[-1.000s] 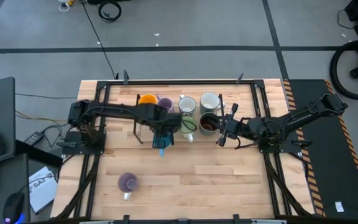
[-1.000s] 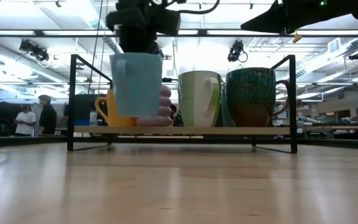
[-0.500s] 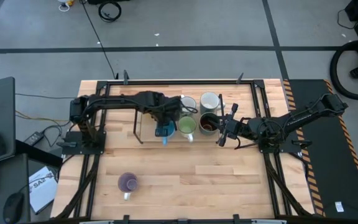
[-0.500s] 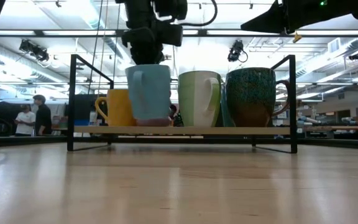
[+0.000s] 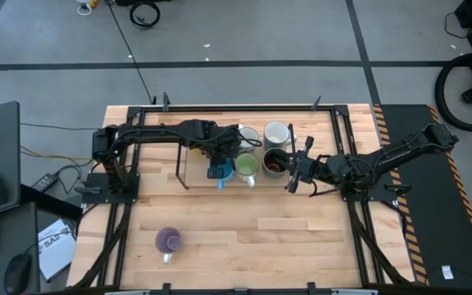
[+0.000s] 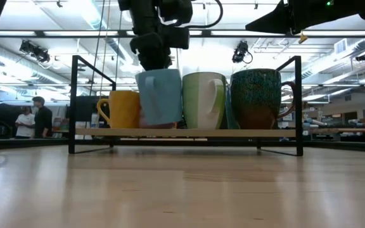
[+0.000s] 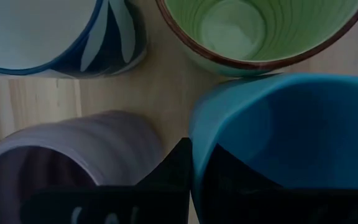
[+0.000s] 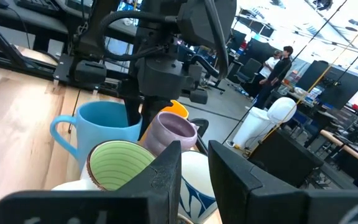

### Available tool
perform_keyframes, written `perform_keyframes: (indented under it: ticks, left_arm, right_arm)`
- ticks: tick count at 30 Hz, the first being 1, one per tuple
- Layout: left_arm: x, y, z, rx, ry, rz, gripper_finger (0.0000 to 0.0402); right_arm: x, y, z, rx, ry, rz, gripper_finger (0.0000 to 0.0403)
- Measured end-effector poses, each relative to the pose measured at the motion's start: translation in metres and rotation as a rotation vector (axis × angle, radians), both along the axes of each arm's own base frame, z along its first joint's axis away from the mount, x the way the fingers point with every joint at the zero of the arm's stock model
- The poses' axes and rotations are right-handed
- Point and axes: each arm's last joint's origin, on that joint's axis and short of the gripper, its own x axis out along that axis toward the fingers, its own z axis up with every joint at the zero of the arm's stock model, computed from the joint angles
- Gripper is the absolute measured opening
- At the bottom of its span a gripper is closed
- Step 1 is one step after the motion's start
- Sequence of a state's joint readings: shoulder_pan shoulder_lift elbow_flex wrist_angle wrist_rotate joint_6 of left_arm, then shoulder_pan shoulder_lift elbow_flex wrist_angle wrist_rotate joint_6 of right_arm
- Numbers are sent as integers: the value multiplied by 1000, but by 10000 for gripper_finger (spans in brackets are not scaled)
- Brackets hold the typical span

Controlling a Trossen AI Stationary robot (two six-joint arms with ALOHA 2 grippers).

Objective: Place coffee mugs
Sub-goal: Put the blue mug on the shelf

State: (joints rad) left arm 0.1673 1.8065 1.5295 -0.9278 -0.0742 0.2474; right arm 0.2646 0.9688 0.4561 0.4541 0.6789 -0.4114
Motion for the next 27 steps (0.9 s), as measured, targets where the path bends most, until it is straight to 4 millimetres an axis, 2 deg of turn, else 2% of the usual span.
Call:
perform_keyframes:
  ticks: [5,13,27]
  left_arm:
    - [0,0,0,0,-1,0,32]
    - [8,1,-11,-1,11,-19,32]
    - [7,4,-12,6,29,-25,34]
  right_arm:
    - [0,0,0,0,0,0,86]
    - [0,0,0,1,-1,3,86]
    - [0,0,0,0,1,8,86]
